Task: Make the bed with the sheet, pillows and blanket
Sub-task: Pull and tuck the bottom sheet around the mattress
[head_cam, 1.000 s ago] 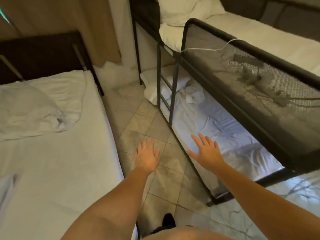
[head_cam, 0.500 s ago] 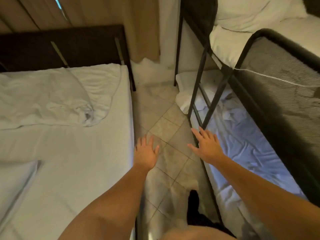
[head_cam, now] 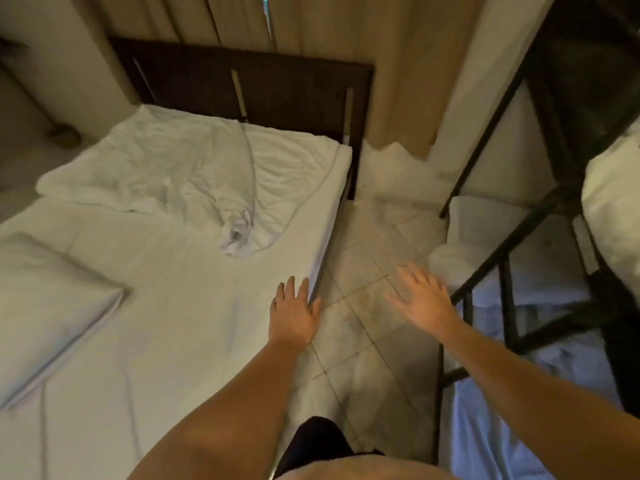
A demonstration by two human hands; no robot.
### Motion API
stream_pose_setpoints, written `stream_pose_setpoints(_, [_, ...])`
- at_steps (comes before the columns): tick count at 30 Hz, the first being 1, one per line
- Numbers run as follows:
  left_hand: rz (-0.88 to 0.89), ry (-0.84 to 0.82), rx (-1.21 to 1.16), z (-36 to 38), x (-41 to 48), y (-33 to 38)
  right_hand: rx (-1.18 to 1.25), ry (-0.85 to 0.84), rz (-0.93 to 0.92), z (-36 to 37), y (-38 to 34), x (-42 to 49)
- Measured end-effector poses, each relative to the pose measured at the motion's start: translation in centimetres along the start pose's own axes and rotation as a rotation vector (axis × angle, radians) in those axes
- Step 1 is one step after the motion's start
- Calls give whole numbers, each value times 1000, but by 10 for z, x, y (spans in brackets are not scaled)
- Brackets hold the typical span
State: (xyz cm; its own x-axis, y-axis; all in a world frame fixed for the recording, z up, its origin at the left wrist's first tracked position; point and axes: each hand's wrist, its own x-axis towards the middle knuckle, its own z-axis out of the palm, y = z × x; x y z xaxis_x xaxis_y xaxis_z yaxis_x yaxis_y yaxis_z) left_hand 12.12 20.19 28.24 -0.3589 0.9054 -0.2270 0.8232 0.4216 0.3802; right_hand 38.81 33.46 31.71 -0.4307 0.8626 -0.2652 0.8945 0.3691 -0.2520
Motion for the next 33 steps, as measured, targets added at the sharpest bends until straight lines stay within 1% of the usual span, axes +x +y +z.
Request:
stream_pose_setpoints(9, [-171,88,29,-35,154,-44,-43,3,-108,-34,-41,201])
stream_pose_setpoints(16, [-236,93,44,-74,254,-58,-12,-14,-147,-55,-67,323])
stream_pose_setpoints(19, [-274,135,33,-82,291,-64,-25,-28,-191,-61,-71,371])
stream_pose_setpoints(25, [-395,217,-19,-85,352,-63,-67,-87,-324,-81,-82,473])
stream_pose_setpoints(30, [-563,259,-77,-87,395,-39,-151,-145,-506,-107,-95,556])
stream_pose_setpoints(33, [-653,349,-124,-82,412,-19,-201,-193,-624,-124,-104,600])
